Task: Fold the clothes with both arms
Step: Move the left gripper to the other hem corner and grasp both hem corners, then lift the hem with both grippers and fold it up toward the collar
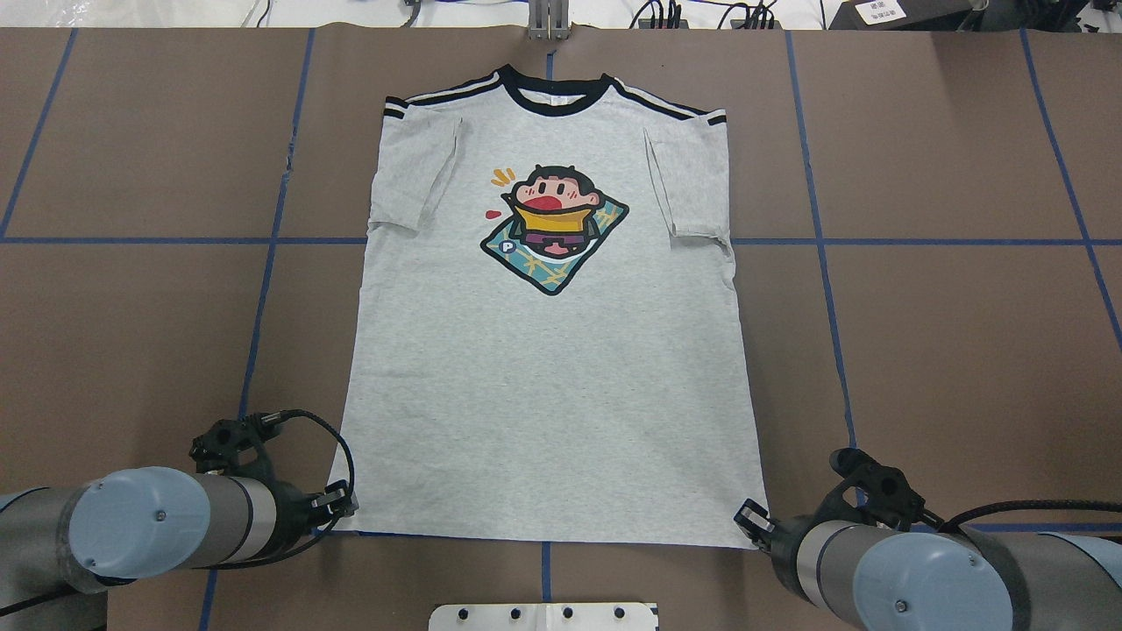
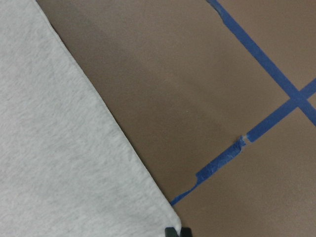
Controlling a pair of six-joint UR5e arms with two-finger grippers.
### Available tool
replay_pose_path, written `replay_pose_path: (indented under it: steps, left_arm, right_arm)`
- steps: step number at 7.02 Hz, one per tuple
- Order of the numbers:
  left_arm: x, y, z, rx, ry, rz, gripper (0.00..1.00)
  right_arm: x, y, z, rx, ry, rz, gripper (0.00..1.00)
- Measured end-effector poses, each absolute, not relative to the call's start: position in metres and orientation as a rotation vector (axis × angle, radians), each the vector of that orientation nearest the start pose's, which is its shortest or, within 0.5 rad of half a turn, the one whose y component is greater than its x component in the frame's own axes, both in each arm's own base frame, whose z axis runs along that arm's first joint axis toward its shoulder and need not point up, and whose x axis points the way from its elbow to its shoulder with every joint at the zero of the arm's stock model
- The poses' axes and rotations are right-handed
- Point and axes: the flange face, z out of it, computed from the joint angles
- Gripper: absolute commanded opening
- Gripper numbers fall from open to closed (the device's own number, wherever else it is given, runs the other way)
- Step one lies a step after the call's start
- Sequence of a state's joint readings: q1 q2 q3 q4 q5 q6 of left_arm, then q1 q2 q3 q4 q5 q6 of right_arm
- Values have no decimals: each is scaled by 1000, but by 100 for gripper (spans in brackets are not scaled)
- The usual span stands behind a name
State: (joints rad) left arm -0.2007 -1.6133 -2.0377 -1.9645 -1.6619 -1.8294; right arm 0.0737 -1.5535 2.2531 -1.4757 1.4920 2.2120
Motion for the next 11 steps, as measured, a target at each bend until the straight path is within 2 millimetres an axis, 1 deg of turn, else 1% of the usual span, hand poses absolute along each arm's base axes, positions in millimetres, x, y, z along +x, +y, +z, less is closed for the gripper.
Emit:
replay_pose_path:
  steps: [1, 2, 4, 5, 6, 7, 8, 9, 10, 11]
  left_arm:
    - [467, -218, 379, -116, 904, -380, 36]
    - [468, -216, 380, -119, 902, -376, 0]
    - [468, -216, 380, -120, 902, -374, 0]
    - [466, -215, 377, -121, 909, -373, 0]
    - [460, -214, 366, -122, 928, -371, 0]
    - [446, -209, 346, -127, 965, -361, 0]
    - [432, -195, 324, -151, 1002, -348, 0]
    - [423, -177, 307, -193, 1022, -350, 0]
    - [418, -166, 296, -229, 1027, -373, 0]
    - [415, -164, 289, -253, 1035, -409, 0]
  right_arm:
    - [-437, -174, 334, -154, -801, 707, 0]
    - [-437, -174, 333, -155, -801, 707, 0]
    - [-437, -174, 333, -155, -801, 707, 0]
    - [-437, -174, 333, -155, -802, 707, 0]
    - [-437, -174, 332, -155, -803, 707, 0]
    - [-434, -173, 327, -159, -814, 704, 0]
    - [-429, -169, 319, -169, -832, 697, 0]
    - [-424, -162, 310, -184, -848, 684, 0]
    - [-416, -156, 301, -197, -867, 673, 0]
    - [-404, -158, 292, -200, -888, 676, 0]
